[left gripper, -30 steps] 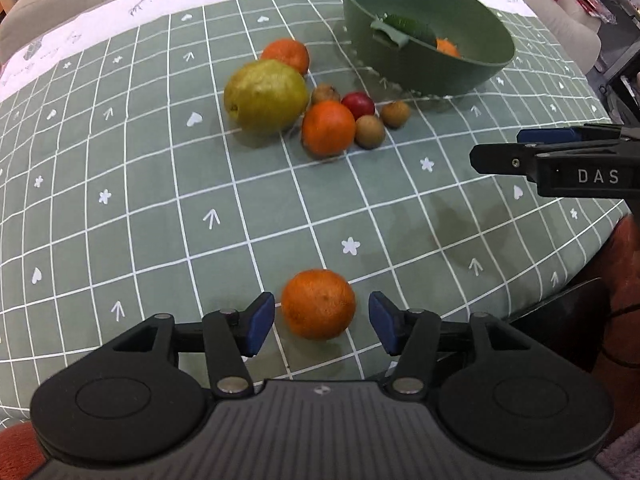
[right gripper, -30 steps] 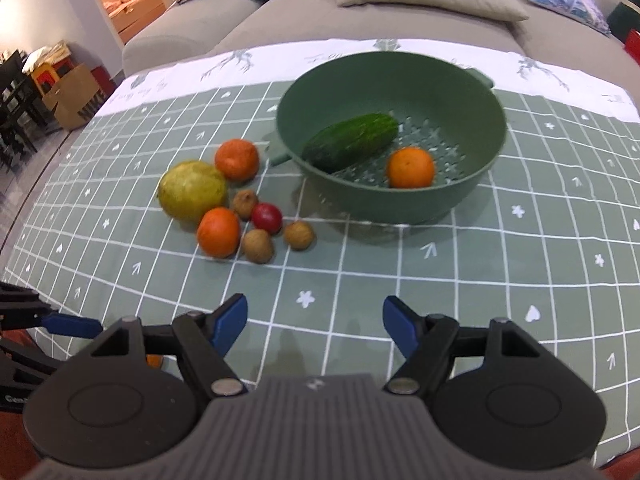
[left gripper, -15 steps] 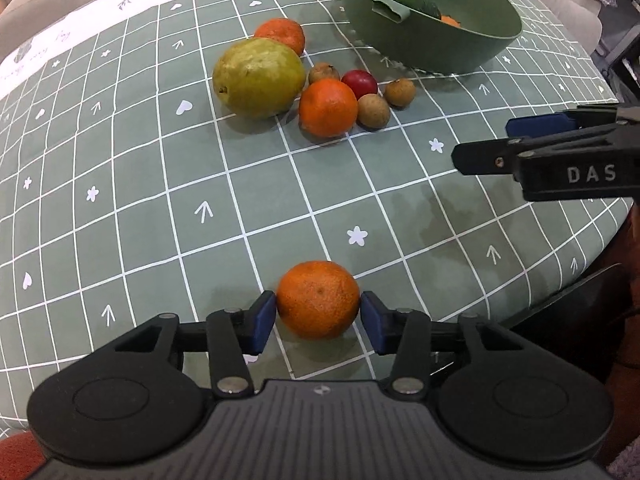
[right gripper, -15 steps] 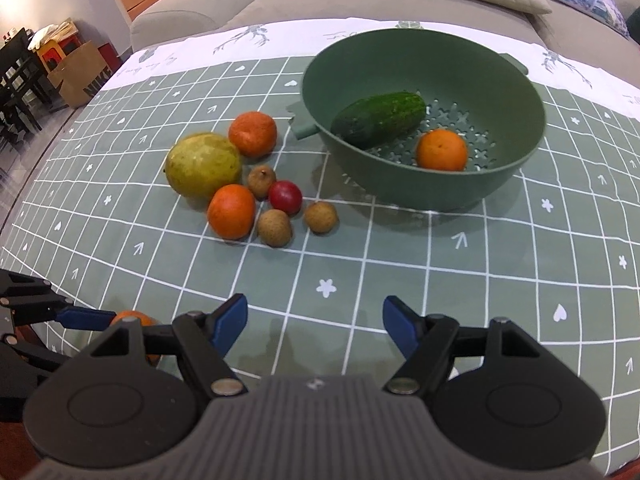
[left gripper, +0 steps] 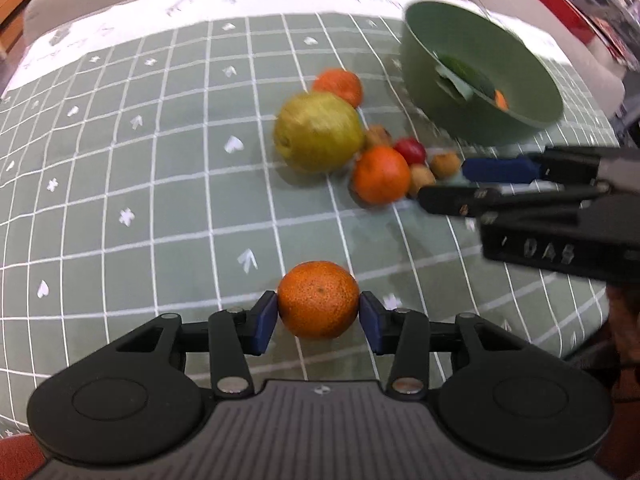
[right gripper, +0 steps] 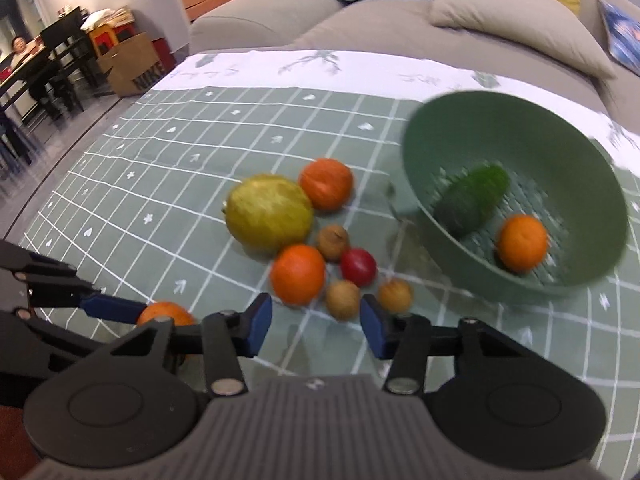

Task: Organize fruits
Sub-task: 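Grasp an orange with the left tool while the right tool reaches toward another orange, then grasp the orange beside the pear with the right tool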

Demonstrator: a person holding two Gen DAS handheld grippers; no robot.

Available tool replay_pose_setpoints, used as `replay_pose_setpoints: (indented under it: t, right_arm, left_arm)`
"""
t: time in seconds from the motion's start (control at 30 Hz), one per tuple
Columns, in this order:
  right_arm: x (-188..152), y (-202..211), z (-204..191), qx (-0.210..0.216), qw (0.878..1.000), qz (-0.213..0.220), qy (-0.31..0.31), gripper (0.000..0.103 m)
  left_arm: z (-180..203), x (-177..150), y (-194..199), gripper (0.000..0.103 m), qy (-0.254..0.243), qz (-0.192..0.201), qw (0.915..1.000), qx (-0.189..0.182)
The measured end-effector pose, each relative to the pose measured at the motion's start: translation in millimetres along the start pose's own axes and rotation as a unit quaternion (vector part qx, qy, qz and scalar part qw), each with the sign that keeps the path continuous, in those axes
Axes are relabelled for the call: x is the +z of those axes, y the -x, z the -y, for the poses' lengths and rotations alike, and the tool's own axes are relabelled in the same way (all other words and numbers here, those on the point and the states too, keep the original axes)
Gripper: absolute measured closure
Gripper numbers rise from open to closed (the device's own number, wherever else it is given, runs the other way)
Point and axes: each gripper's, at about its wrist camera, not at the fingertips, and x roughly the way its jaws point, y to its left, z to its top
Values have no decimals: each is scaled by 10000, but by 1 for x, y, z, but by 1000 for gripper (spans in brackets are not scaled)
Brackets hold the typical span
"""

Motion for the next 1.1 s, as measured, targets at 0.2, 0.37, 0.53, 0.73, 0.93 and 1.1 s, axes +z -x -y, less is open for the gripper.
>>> replay_pose_setpoints:
  t: [0.2, 0.37, 0.53, 0.73, 0.93, 1.1]
  right_arm:
    - [15, -22, -9, 75, 9997, -52, 230, 60]
    - [19, -37, -11, 86, 9993, -187, 299, 64]
    - [19, -47, -15, 25, 9990, -217, 397, 64]
    - [18, -52, -17, 78, 9986, -256, 462, 66]
    - [16, -49, -18, 85, 9985, -210, 492, 68]
    - [16, -31, -16, 177, 9989, -83, 426, 68]
  left_arm:
    - [-12, 13, -11, 53, 167, 101, 9998, -50]
    - [-15, 9, -20, 52, 162, 29, 9999, -6]
    - [-18, 10, -19, 46, 205, -71, 9998, -19]
    - [-16, 7, -21, 53, 184, -171, 9996, -99]
    - [-16, 8, -20, 55, 231, -104, 9996, -85]
    - [-16, 7, -9, 56, 286, 31, 9996, -56]
